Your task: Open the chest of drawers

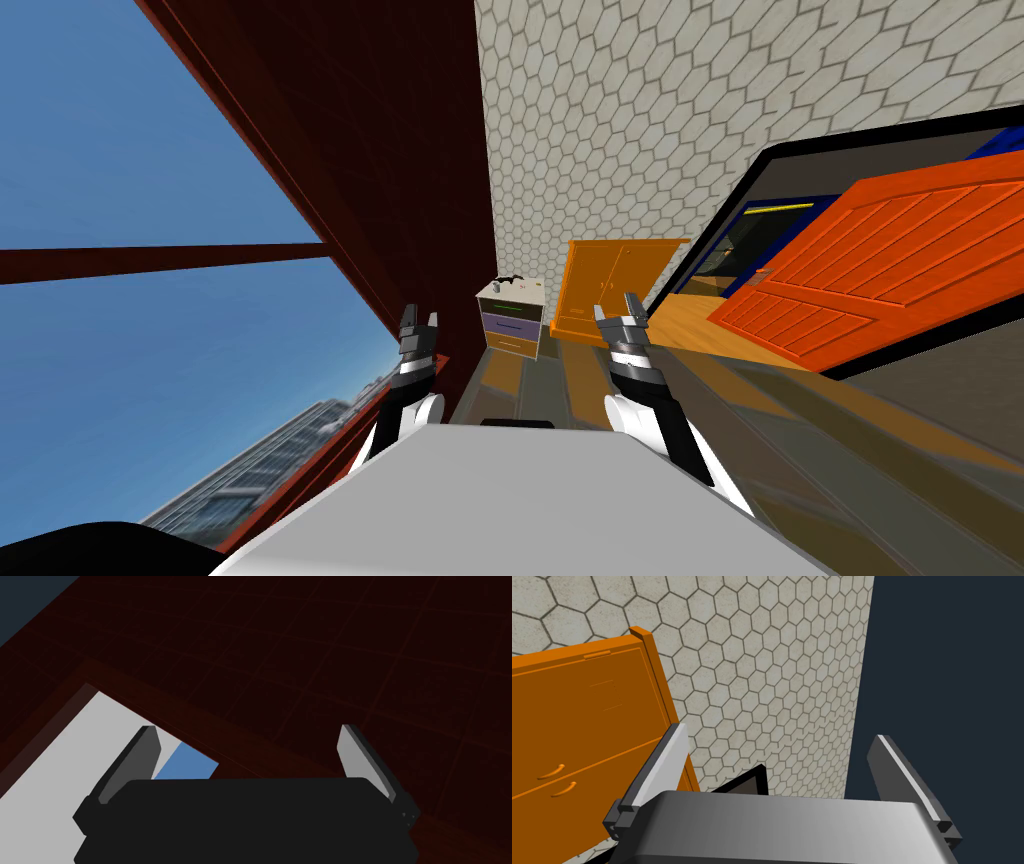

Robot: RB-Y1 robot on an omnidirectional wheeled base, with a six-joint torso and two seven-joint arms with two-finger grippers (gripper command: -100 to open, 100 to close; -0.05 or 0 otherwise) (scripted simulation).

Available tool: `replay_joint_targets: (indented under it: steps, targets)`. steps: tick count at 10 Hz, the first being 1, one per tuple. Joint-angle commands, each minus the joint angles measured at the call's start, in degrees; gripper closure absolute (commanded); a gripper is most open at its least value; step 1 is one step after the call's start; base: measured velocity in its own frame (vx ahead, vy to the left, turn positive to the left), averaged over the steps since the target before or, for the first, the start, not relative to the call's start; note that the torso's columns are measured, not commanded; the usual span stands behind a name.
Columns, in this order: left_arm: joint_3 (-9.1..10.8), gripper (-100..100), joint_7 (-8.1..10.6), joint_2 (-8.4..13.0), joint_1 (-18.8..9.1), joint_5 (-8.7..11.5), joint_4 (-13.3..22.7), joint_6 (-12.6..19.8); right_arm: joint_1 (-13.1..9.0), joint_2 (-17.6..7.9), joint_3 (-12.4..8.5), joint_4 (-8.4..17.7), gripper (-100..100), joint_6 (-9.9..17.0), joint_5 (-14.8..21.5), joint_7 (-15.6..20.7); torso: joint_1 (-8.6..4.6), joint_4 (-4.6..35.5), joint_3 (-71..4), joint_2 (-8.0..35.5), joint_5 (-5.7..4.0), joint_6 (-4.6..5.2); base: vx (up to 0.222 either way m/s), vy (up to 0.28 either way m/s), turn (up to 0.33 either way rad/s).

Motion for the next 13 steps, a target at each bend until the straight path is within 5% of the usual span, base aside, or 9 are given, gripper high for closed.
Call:
replay_joint_targets:
  steps: [1,9,10,13]
  targets:
    - [0.00,0,0.00,0.0,0.0,0.0,0.0,0.0,0.0,0.0,0.0,0.0,0,0.0,0.0,0.0,0.00,2.3,-4.7,2.3,0.00,0.00,0.000,0.000,0.000]
    - [0.00,0,0.00,0.0,0.0,0.0,0.0,0.0,0.0,0.0,0.0,0.0,0,0.0,0.0,0.0,0.00,35.4,-70.7,35.4,0.00,0.00,0.000,0.000,0.000]
    - [0.00,-100,0.05,2.3,-0.3,0.0,0.5,0.0,0.0,0.0,0.0,0.0,0,0.0,0.0,0.0,0.00,39.6,-79.2,39.6,0.00,0.00,0.013,-0.002,-0.009]
    - [0.02,-100,0.24,6.9,-1.3,-0.1,2.6,-0.1,0.0,0.0,0.0,0.0,0,0.0,0.0,0.0,0.00,42.2,-84.5,42.2,0.00,0.00,0.026,-0.003,-0.021]
